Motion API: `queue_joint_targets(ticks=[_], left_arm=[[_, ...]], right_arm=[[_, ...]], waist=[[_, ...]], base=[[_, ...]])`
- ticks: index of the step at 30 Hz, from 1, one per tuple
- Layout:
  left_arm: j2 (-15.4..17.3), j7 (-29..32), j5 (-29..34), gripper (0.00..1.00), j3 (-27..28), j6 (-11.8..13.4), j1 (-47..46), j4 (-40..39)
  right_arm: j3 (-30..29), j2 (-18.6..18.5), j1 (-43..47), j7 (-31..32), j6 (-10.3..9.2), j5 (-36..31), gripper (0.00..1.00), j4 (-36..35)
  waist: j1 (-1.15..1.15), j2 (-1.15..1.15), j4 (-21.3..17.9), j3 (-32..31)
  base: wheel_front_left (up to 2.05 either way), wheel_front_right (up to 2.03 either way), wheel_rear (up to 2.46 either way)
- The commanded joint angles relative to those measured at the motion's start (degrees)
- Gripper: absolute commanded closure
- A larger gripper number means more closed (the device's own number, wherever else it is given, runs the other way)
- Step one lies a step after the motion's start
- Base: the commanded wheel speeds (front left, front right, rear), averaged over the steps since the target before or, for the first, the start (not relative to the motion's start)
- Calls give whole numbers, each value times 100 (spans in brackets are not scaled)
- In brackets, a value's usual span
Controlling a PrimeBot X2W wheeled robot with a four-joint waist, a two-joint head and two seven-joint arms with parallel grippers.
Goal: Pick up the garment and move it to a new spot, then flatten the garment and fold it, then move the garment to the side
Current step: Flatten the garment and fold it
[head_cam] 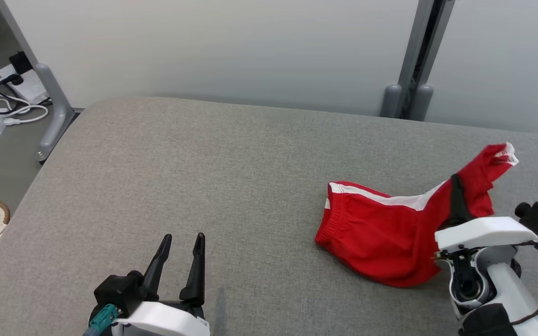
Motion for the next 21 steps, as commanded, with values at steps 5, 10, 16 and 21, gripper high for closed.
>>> queue_joint_targets(ticks=[5,10,16,21], left_arm=[[22,-19,66,0,-8,-43,73,67],[22,-19,68,0,-31,-51,79,104],[23,-20,-11,0,-155,-39,42,107],[22,-20,-83,0,-311,44,20,110]], right_arm=[[567,3,122,9,4,-274,100,-288],[1103,8,83,95,4,-253,100,-219],[1543,3,-76,79,4,-133,100,238],[1942,-4,-286,-18,4,21,0,1120]], waist=[[0,0,347,-70],[0,0,649,-33],[0,0,996,81],[0,0,1315,220]], base=[[0,0,0],[0,0,0],[0,0,0],[0,0,0]])
